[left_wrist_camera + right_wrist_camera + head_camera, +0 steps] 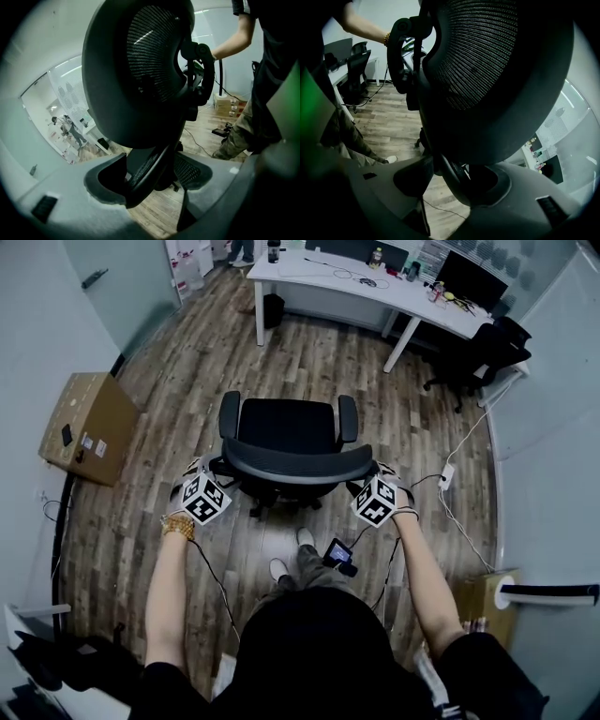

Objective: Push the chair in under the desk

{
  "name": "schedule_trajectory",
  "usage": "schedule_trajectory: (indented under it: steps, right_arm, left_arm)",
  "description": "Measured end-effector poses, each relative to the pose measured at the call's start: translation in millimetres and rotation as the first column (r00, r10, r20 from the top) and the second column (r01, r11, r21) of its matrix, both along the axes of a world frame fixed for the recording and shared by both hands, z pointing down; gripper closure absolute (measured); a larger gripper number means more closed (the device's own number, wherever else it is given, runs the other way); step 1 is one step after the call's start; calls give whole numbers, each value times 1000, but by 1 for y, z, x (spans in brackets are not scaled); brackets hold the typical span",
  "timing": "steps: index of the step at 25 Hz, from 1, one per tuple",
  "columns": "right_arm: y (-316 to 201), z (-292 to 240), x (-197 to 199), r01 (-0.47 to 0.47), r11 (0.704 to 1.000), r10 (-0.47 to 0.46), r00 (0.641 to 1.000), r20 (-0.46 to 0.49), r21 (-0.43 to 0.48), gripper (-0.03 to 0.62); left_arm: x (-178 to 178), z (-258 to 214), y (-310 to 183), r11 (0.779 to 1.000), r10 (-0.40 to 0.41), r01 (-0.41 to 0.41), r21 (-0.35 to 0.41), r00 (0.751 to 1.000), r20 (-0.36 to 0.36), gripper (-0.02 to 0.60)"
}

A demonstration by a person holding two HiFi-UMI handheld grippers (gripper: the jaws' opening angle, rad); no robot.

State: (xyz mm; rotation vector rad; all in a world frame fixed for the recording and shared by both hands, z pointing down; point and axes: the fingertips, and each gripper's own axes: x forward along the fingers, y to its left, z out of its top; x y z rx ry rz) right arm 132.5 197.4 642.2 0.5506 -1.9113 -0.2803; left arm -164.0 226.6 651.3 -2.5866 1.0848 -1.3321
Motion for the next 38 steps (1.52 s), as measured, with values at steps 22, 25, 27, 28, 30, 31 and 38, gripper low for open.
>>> schedule_trajectory:
  steps: [22, 25, 27, 28, 30, 31, 38]
  right_arm:
    - [58, -3, 61, -154, 988, 154, 988, -2, 2, 356]
    - [63, 0, 67, -168, 986, 168, 986, 2, -1, 356]
    - [65, 1, 67, -175, 985, 175, 985, 3, -7, 356]
    - [66, 0, 68, -177, 984, 177, 984, 2, -8, 356]
    - [64, -1, 67, -179, 984, 179, 984, -3, -6, 355]
    - [63, -2, 66, -177, 984, 177, 984, -4, -4, 356]
    - [58, 0, 63, -179, 984, 179, 984, 1, 7, 352]
  left_arm:
    - [60, -3, 12, 987, 144, -145, 67, 989, 11, 241]
    - [66, -1, 12, 983, 158, -160, 91, 987, 36, 245]
    - [67, 0, 11, 982, 163, -167, 91, 986, 45, 244]
    - [67, 0, 11, 981, 166, -170, 90, 985, 47, 244]
    - [66, -2, 11, 980, 172, -176, 98, 984, 47, 248]
    - [65, -2, 11, 979, 172, -176, 104, 984, 46, 250]
    - [62, -1, 6, 978, 170, -173, 118, 985, 42, 247]
